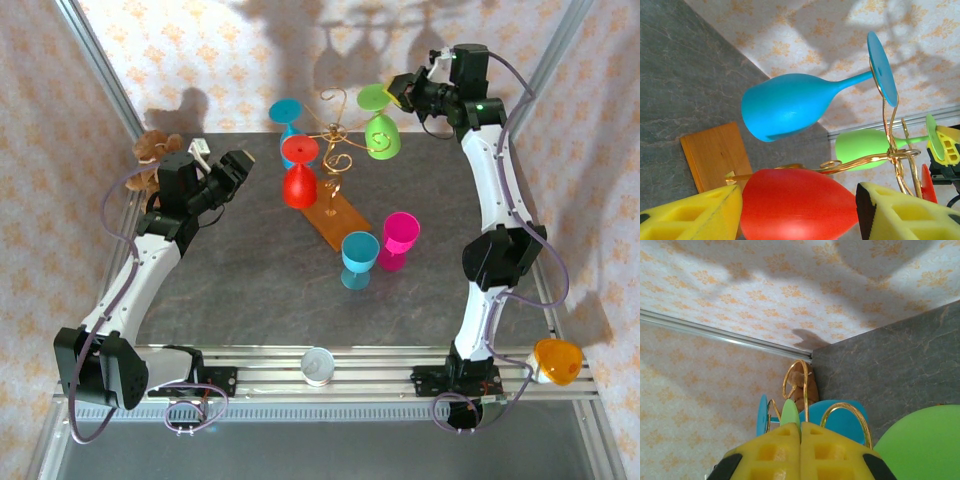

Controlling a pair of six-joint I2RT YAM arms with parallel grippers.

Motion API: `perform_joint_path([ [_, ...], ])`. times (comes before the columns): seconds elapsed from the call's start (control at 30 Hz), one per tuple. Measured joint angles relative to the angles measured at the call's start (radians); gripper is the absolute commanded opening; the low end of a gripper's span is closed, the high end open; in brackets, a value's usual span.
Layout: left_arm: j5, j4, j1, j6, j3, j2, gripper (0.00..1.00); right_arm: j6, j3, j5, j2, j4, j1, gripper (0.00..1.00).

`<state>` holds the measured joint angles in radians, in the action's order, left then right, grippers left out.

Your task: Take the wine glass off the wine glass rack

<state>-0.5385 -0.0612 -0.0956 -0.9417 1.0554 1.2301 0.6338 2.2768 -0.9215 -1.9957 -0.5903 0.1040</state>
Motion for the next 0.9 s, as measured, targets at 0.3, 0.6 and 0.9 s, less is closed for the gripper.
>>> perform_joint_path([
  [0.3,0.000,0.005,0.000,0.000,-0.003,0.000,0.62,-0.014,0.000,-0.014,0.000,-0.012,0.005,0.00],
  [0.6,0.000,0.010,0.000,0.000,-0.011,-0.018,0.62,-0.029,0.000,-0.014,0.000,-0.024,0.034,0.00],
  [0.9,0.000,0.021,0.000,-0.003,-0.031,-0.020,0.62,-0.030,0.043,-0.014,-0.005,-0.048,0.061,0.00],
])
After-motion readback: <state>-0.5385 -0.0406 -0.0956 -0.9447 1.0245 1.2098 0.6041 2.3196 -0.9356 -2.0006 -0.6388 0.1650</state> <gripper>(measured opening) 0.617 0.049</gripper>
